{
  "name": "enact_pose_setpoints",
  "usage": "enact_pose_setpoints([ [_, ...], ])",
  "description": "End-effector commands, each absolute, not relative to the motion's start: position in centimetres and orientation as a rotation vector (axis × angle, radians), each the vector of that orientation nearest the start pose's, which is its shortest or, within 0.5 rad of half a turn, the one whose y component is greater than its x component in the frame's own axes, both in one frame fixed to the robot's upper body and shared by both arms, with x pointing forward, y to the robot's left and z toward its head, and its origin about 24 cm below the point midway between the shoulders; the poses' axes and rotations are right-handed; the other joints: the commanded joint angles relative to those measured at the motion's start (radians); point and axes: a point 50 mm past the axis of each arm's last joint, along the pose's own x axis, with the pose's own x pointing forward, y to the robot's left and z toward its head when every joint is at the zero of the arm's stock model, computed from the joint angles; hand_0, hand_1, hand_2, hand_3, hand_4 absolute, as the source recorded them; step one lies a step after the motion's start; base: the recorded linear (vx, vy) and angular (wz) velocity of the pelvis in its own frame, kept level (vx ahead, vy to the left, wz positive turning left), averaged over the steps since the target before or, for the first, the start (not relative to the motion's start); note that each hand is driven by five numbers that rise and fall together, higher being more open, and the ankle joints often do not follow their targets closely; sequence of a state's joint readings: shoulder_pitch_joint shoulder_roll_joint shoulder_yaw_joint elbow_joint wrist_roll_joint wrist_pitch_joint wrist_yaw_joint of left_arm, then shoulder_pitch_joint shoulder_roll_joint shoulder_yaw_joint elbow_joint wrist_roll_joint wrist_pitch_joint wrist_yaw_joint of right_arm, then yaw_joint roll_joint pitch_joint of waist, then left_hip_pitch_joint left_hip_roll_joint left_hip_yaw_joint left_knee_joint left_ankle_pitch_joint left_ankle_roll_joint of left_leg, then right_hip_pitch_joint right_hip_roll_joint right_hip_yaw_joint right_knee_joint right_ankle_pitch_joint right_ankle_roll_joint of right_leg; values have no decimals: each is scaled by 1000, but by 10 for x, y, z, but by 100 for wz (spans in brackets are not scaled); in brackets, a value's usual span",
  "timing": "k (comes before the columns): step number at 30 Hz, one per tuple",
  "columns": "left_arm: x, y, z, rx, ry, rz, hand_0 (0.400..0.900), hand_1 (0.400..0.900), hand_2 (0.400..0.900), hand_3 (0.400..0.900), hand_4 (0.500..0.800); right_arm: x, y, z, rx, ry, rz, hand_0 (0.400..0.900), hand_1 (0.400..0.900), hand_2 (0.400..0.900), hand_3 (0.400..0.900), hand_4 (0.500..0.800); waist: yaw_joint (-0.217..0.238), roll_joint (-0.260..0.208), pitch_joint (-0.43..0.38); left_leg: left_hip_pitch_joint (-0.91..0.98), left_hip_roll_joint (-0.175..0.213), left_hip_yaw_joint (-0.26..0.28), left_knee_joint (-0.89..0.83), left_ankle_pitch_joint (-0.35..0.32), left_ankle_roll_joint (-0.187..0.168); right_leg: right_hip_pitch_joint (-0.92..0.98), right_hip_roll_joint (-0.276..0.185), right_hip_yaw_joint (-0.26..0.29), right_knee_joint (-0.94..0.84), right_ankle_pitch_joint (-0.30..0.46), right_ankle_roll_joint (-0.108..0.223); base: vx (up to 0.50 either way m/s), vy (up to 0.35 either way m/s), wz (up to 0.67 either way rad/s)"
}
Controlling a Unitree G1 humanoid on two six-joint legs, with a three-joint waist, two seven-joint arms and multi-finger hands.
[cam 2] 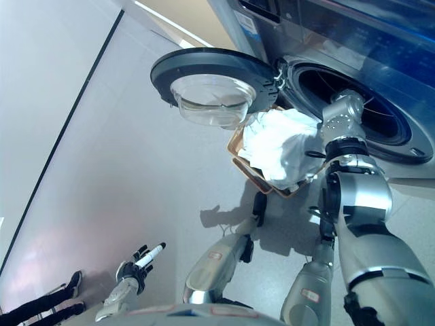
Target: Put the clothes in the basket into the washing machine.
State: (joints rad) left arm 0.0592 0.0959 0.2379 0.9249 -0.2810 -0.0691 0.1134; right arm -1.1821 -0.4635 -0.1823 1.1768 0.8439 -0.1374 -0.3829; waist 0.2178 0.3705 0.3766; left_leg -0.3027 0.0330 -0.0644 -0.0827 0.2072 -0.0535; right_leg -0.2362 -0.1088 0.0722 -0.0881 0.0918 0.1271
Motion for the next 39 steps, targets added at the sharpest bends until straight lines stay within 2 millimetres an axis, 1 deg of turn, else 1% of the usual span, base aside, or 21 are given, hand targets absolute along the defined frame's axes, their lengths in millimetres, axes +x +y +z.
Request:
enact_pose_setpoints([
  [1, 107, 236, -142, -165, 898, 555, 900, 900, 900, 900, 800, 411, -257, 256, 575, -306, -496, 900, 900, 900, 900, 800, -27, 94, -81, -64, -17, -27, 7, -74, 18, 78, 69, -28, 1, -45, -89, 0, 0, 0],
  [3, 108, 236, -142, -164, 893, 550, 900, 900, 900, 900, 800, 411, -259, 237, 538, -246, -510, 900, 900, 900, 900, 800, -30, 90, -86, -60, -15, -25, 7, -76, 17, 80, 69, -28, 1, -45, -89, 0, 0, 0],
  [5, 111, 238, -139, -159, 879, 548, 900, 900, 900, 900, 800, 410, -264, 220, 449, -183, -518, 900, 900, 900, 900, 800, -31, 80, -86, -58, -12, -24, 9, -76, 15, 80, 69, -28, 1, -44, -89, -25, -14, -4],
  [6, 112, 238, -139, -154, 876, 540, 900, 900, 900, 900, 800, 408, -270, 205, 387, -127, -535, 900, 900, 900, 900, 800, -32, 72, -86, -56, -12, -24, 10, -75, 15, 82, 70, -27, 1, -43, -90, -27, -19, -5],
  [7, 112, 238, -139, -152, 877, 538, 900, 900, 900, 900, 800, 406, -273, 195, 376, -98, -548, 900, 900, 900, 900, 800, -34, 67, -89, -55, -11, -23, 11, -75, 14, 82, 70, -27, 1, -43, -90, -12, -15, -5],
  [9, 114, 240, -138, -141, 877, 534, 900, 900, 900, 900, 800, 397, -283, 159, 307, 16, -584, 900, 900, 900, 900, 800, -34, 49, -99, -47, -9, -23, 12, -75, 13, 87, 71, -25, 1, -44, -92, -2, -4, -3],
  [10, 115, 241, -139, -133, 882, 531, 900, 900, 900, 900, 800, 392, -288, 145, 284, 58, -596, 900, 900, 900, 900, 800, -34, 39, -103, -43, -8, -23, 12, -74, 12, 89, 72, -26, 1, -44, -93, 0, 0, 0],
  [12, 117, 241, -139, -126, 887, 525, 900, 900, 900, 900, 800, 378, -294, 107, 223, 171, -613, 900, 900, 900, 900, 800, -39, 20, -110, -34, -7, -23, 13, -75, 12, 92, 75, -26, 1, -44, -94, -8, -35, 1],
  [14, 117, 242, -140, -111, 899, 518, 900, 900, 900, 900, 800, 355, -305, 65, 184, 298, -643, 900, 900, 900, 900, 800, -41, -11, -125, -20, -7, -25, 13, -77, 11, 101, 77, -27, 1, -47, -98, -5, -53, 2],
  [15, 117, 244, -140, -112, 904, 526, 900, 900, 900, 900, 800, 346, -306, 50, 151, 335, -641, 900, 900, 900, 900, 800, -45, -26, -131, -12, -6, -24, 13, -78, 10, 105, 79, -28, 1, -48, -98, 8, -71, -2],
  [16, 118, 247, -139, -110, 903, 535, 900, 900, 900, 900, 800, 327, -313, 26, 118, 413, -651, 900, 900, 900, 900, 800, -49, -47, -140, 0, -6, -25, 13, -80, 9, 111, 80, -28, 1, -46, -100, 12, -74, -3],
  [19, 112, 256, -141, -97, 933, 566, 900, 900, 900, 900, 800, 282, -320, -24, 56, 569, -653, 900, 900, 900, 900, 800, -67, -109, -170, 34, -9, -21, 12, -86, 8, 131, 86, -28, 1, -45, -104, 35, -96, -2],
  [20, 109, 260, -142, -92, 945, 578, 900, 900, 900, 900, 800, 269, -321, -36, 49, 602, -654, 900, 900, 900, 900, 800, -74, -130, -183, 46, -9, -20, 11, -88, 8, 139, 88, -29, 1, -46, -105, 34, -110, 1],
  [21, 110, 263, -141, -83, 949, 579, 900, 900, 900, 900, 800, 247, -323, -54, 36, 672, -659, 900, 900, 900, 900, 800, -80, -154, -197, 61, -12, -19, 10, -92, 8, 149, 90, -31, 1, -45, -108, 35, -115, 1],
  [23, 105, 267, -143, -76, 977, 590, 900, 900, 900, 900, 800, 213, -322, -79, 40, 761, -659, 900, 900, 900, 900, 800, -94, -195, -229, 91, -16, -15, 5, -100, 9, 163, 94, -33, 1, -46, -111, 36, -106, 0],
  [24, 108, 267, -142, -69, 975, 578, 900, 900, 900, 900, 800, 191, -322, -92, 43, 826, -674, 900, 900, 900, 900, 800, -99, -214, -246, 104, -19, -15, 3, -104, 11, 171, 95, -36, 1, -44, -112, 44, -88, 0],
  [26, 106, 270, -143, -59, 995, 574, 900, 900, 900, 900, 800, 158, -316, -112, 31, 929, -654, 900, 900, 900, 900, 800, -109, -242, -278, 127, -22, -13, -2, -110, 13, 185, 98, -37, 1, -42, -114, 36, -67, -2],
  [30, 97, 276, -145, -31, 1047, 559, 900, 900, 900, 900, 800, 97, -312, -135, 8, 1120, -656, 900, 900, 900, 900, 800, -128, -294, -334, 175, -22, -10, -5, -123, 19, 214, 101, -39, 1, -35, -116, 27, -51, -5],
  [35, 89, 281, -147, 22, 1105, 524, 900, 900, 900, 900, 800, 49, -296, -151, -66, 1312, -555, 900, 900, 900, 900, 800, -140, -338, -367, 223, -21, -5, -5, -125, 24, 245, 103, -33, 1, -22, -118, -1, -39, -9],
  [37, 87, 278, -150, 38, 1135, 491, 900, 900, 900, 900, 800, 28, -289, -156, -104, 1412, -514, 900, 900, 900, 900, 800, -143, -347, -375, 238, -21, -5, -5, -123, 28, 256, 104, -35, 2, -20, -120, -12, -38, -4],
  [39, 81, 272, -153, 38, 1166, 470, 900, 900, 900, 900, 800, 16, -285, -157, -110, 1468, -505, 900, 900, 900, 900, 800, -143, -352, -386, 247, -23, -1, -5, -123, 32, 264, 104, -34, 3, -18, -122, -15, -31, -5],
])
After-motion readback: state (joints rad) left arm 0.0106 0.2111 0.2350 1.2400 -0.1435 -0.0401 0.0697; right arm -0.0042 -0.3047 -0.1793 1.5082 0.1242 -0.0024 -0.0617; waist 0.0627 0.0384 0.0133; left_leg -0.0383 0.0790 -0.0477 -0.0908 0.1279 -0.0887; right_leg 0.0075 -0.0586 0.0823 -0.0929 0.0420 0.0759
